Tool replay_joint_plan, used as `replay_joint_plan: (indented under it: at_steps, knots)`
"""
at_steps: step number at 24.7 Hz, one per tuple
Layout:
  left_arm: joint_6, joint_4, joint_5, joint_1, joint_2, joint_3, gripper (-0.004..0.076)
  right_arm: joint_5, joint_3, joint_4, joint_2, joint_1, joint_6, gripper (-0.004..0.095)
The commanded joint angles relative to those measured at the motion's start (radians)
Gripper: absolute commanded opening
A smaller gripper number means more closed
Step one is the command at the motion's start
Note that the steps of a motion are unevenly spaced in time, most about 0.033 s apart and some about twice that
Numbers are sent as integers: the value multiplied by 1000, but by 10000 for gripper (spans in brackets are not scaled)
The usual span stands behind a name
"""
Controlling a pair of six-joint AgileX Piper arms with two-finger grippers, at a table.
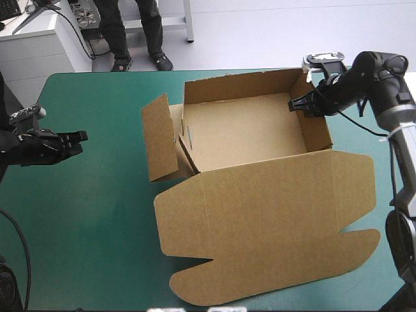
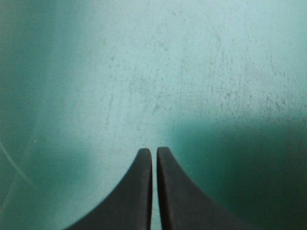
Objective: Fold the box
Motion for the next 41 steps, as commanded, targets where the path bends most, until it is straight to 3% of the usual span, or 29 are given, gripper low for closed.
replay_joint_plan:
  at_steps: [1,5,7,11,13,20,25,30,41]
  knots:
    - [19,-57,-19,3,-29,-26,15,11,-33,42,-99,-43,1,-4]
    - [122,-57,6,1,-29,-26,114,11,-33,66,-127,-59,1,-4]
    - [138,-71,26,1,-29,-26,211,11,-33,83,-129,-59,1,-4]
    - [141,-154,45,1,-29,-26,479,10,-33,160,-127,-57,-15,-4]
    - [141,-227,50,1,-29,-26,559,10,-33,199,-127,-57,-24,-4]
    - [201,-371,108,-6,-29,-26,545,8,-33,297,-123,-53,-42,-4]
    - [322,-529,235,-6,-29,-26,531,-61,-33,302,-47,26,-40,-3]
    - [330,-553,301,-6,-29,-26,529,-182,-33,288,44,109,8,-3]
    - [371,-647,361,-6,-29,-26,529,-214,-33,306,146,133,46,-3]
